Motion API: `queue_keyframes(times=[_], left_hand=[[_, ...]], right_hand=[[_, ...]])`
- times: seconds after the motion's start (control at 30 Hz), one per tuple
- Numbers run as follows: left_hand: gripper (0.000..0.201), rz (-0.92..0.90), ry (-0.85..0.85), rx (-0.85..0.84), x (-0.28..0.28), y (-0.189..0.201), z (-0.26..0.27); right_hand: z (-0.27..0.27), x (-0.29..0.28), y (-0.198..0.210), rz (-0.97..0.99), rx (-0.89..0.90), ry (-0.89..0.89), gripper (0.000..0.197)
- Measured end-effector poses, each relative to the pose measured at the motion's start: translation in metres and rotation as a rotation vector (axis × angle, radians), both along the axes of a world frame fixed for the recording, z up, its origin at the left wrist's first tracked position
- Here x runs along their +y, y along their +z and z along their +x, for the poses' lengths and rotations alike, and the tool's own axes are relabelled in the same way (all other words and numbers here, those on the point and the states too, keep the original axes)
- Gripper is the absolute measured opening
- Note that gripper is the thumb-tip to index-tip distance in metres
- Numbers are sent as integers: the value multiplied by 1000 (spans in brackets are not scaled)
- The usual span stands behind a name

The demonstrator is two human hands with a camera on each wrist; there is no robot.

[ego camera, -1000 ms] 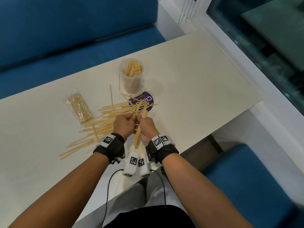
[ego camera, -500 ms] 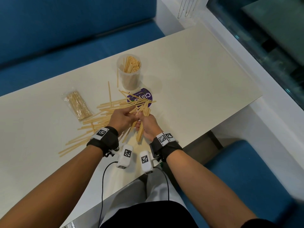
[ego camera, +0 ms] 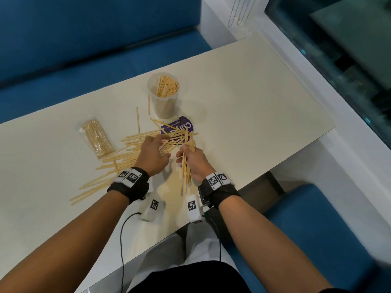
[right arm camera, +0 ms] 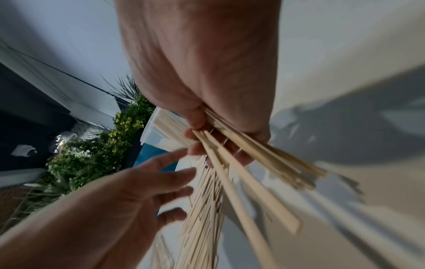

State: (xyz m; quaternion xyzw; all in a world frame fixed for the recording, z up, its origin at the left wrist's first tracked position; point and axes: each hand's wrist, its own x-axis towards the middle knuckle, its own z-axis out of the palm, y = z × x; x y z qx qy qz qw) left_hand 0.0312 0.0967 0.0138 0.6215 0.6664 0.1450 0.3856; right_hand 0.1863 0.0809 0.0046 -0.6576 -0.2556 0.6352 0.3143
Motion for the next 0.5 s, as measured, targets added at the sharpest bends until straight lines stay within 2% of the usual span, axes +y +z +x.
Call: queue_keyframes(times=[0.07,0.1,0.17,0.23,0.33,0.5], left_hand=[[63,128,-193,154,9,-5,3],[55,173,-263,195,15,-7,6],[24,266,-318,167,24,-7,12],[8,328,-282,60,27,-1,17],[12,283,-130,-33,30,6,20],[18,206,24,-88,41,18,20]], right_hand=[[4,0,2,-6,15,40,36],[7,0,2,-4,13,65,37],[11,2,3,-3,31,92,35],[17,5,8,0,57,92,32],[26,14,20,32,81,49,29],[33,37,33,103,136,-106,30]])
